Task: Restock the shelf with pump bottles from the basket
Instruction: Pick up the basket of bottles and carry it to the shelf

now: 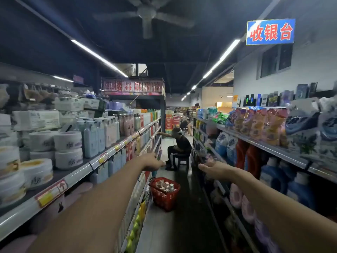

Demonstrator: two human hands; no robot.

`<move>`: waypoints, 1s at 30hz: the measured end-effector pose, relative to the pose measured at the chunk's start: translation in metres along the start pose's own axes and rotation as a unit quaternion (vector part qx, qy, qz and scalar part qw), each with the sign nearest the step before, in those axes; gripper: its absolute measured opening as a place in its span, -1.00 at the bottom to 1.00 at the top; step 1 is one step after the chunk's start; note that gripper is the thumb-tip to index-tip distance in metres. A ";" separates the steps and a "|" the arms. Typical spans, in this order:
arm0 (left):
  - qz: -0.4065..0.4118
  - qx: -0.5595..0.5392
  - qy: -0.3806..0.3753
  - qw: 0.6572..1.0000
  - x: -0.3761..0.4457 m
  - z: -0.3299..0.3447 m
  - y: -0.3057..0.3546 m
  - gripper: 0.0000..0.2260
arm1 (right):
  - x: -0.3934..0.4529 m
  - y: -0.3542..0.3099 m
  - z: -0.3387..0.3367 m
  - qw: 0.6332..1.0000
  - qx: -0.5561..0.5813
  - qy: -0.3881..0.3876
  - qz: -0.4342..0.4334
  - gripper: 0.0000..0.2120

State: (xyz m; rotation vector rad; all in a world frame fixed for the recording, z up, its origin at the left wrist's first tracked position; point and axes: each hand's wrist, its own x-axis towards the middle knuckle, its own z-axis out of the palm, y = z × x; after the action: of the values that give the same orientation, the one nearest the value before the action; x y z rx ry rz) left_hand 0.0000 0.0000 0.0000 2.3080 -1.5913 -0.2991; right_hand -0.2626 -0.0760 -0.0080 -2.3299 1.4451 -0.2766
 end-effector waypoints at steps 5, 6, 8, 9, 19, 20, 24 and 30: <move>-0.001 -0.011 -0.007 1.000 0.036 0.009 -0.030 -0.27 | 0.033 -0.013 0.019 1.000 0.024 0.005 0.007 -0.33; 0.000 -0.014 -0.005 1.000 0.045 0.012 -0.034 -0.28 | 0.040 -0.016 0.024 1.000 0.026 0.004 0.009 -0.35; 0.000 -0.029 -0.005 1.000 0.067 0.021 -0.041 -0.32 | 0.060 -0.018 0.034 0.999 0.033 -0.002 0.014 -0.37; 0.000 -0.042 -0.010 0.999 0.079 0.028 -0.044 -0.35 | 0.073 -0.017 0.039 0.999 0.040 -0.005 0.019 -0.37; -0.025 -0.071 -0.030 0.997 0.275 0.095 -0.055 -0.46 | 0.292 0.029 0.100 0.996 0.090 -0.015 0.007 -0.41; -0.029 -0.080 -0.029 0.996 0.299 0.099 -0.052 -0.44 | 0.320 0.035 0.101 0.995 0.100 -0.016 0.009 -0.40; -0.047 -0.120 -0.022 0.991 0.400 0.108 -0.050 -0.38 | 0.431 0.057 0.103 0.989 0.147 -0.020 0.015 -0.45; -0.083 -0.141 -0.021 0.986 0.536 0.122 -0.075 -0.52 | 0.577 0.065 0.119 0.977 0.209 -0.023 0.040 -0.50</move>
State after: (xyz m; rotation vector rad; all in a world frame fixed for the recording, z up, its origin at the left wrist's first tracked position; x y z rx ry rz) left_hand 0.2143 -0.4935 -0.1359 2.2248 -1.2821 -0.5780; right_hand -0.0127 -0.5909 -0.1628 -1.9227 1.3070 -0.4529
